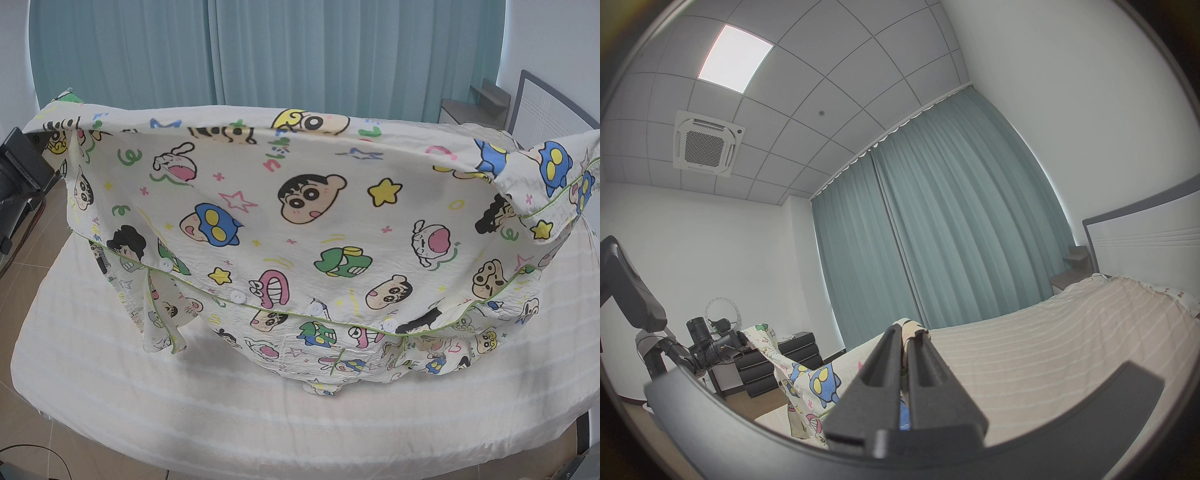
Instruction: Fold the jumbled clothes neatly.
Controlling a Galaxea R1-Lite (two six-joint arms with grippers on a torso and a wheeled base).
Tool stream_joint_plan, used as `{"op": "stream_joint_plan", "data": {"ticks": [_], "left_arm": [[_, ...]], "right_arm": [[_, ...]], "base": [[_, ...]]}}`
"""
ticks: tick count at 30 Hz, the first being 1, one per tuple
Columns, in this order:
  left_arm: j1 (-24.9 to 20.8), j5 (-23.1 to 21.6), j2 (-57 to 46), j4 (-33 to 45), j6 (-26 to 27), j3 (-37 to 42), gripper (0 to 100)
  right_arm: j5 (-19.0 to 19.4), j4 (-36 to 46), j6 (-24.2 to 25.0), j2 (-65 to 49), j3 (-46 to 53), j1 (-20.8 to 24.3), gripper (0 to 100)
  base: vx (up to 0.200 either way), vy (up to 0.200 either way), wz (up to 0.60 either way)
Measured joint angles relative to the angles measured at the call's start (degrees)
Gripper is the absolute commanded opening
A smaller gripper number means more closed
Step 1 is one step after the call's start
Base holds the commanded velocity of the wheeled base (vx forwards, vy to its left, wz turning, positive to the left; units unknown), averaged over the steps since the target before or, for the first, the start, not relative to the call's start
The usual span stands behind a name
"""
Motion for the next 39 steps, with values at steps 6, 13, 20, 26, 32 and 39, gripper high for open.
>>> {"op": "stream_joint_plan", "data": {"ticks": [6, 13, 20, 26, 32, 39], "left_arm": [[-0.1, 0.0, 0.0, 0.0, 0.0, 0.1, 0], [-0.3, 0.0, 0.1, 0.0, 0.0, 0.1, 0], [-1.0, 0.2, 0.2, 0.0, 0.0, 0.1, 0], [-1.3, 0.1, 0.2, 0.0, 0.0, -0.1, 0], [-1.4, 0.1, 0.3, 0.1, -0.1, 0.0, 0], [-1.5, 0.2, 0.6, 0.0, -0.1, 0.1, 0]], "right_arm": [[0.0, 0.0, 0.0, 0.0, -0.1, 0.0, 0], [0.1, -0.1, 0.0, 0.0, -0.1, 0.0, 0], [0.1, -0.1, 0.0, 0.0, -0.3, 0.0, 0], [0.1, -0.1, 0.0, -0.1, -0.4, 0.0, 0], [0.1, -0.1, 0.0, -0.1, -0.4, 0.0, 0], [0.1, -0.1, 0.1, -0.1, -0.4, 0.0, 0]], "base": [[0.0, -0.2, 0.0], [0.0, -0.2, 0.0], [0.0, -0.2, 0.0], [0.0, -0.2, 0.0], [0.0, 0.0, 0.0], [-0.114, 0.0, 0.0]]}}
